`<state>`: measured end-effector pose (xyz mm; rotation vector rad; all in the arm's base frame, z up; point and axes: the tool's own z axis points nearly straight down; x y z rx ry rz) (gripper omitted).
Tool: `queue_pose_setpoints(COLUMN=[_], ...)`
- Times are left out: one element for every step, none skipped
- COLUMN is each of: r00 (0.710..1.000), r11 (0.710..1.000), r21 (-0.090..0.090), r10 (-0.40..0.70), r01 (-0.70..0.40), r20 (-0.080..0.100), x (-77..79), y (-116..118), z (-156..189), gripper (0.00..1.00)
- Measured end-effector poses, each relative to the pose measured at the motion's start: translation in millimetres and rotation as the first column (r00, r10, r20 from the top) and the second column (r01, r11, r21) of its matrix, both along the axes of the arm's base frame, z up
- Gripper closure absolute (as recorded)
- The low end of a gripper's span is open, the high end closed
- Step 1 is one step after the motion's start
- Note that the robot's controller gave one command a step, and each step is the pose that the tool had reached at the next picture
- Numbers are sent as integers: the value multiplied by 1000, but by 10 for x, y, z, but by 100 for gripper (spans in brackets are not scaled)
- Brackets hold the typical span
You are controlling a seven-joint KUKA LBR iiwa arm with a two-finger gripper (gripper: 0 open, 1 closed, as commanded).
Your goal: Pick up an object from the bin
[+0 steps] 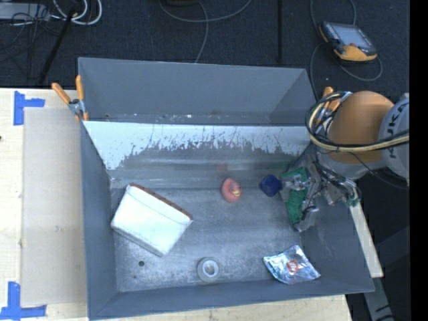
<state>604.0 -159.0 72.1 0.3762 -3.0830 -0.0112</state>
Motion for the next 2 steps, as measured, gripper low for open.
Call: queue_pose_setpoints(r00=[999, 999], r11=[1000, 1000], r21=[-4, -4], r10=[-16, -7], r01=[16, 7], r20=[44, 42], x=[-258, -553], y=[189, 260], z=[1102, 1782], gripper=[100, 100])
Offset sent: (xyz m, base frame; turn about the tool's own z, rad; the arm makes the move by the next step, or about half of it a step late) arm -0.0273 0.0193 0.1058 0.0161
